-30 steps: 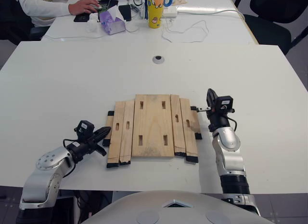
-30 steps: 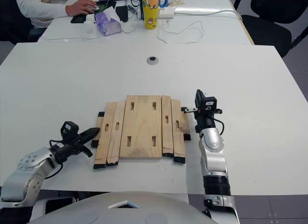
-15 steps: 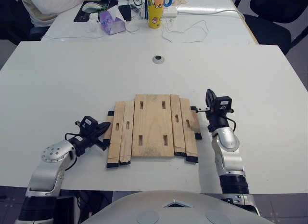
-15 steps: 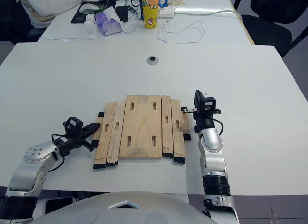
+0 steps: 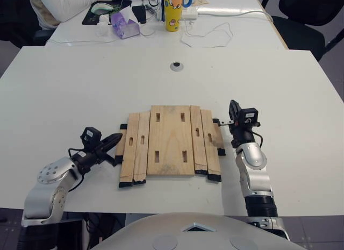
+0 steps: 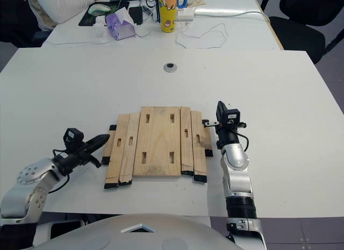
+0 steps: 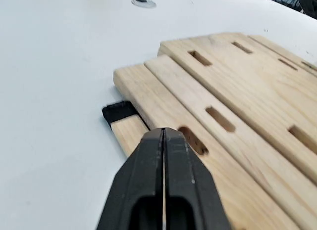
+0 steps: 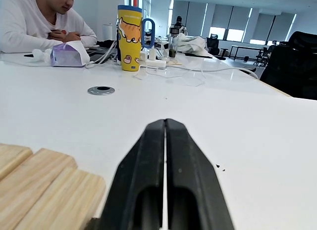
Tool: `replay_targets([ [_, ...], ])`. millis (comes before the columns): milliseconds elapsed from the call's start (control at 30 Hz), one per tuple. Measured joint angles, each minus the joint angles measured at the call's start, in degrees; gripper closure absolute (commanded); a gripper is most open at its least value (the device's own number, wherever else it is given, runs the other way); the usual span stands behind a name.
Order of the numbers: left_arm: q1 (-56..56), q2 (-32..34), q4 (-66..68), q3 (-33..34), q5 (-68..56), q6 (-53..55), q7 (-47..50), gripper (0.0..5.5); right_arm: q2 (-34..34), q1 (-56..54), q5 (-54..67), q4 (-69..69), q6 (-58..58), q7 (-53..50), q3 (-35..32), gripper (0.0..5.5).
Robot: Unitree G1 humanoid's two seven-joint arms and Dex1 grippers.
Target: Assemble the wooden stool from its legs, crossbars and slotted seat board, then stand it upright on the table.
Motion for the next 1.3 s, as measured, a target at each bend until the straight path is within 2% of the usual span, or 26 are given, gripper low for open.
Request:
replay_targets([
  [300,3.7,6.7,-1.5,2.2,-1.0,0.6,-7.9,5.49,0.5,0.6,0.0,-0.3,0.0,-0.5,-0.1,5.5],
  [567,6.4,7.8,-3.6,3.0,-2.4,1.5,-11.1,5.49,0.6,0.8,0.0,-0.3,0.0,-0.6,-0.1,5.5],
  [800,7.3,7.9,-3.3,-0.3,0.4,0.7,-11.3,5.49,0.6,0.8,0.0,-0.3,0.0,-0.6,-0.1,5.5],
  [1033,5.6,6.1,-0.6,-4.5,6.2,-4.8,-7.7,5.49,0.6,0.4,0.0,-0.3,0.1,-0.6,-0.1,5.5],
  [1300,-1.5,-0.3,7.1,-3.3,11.9,-10.8,4.1,5.49,0.6,0.3,0.0,-0.3,0.1,-0.5,0.0,5.5],
])
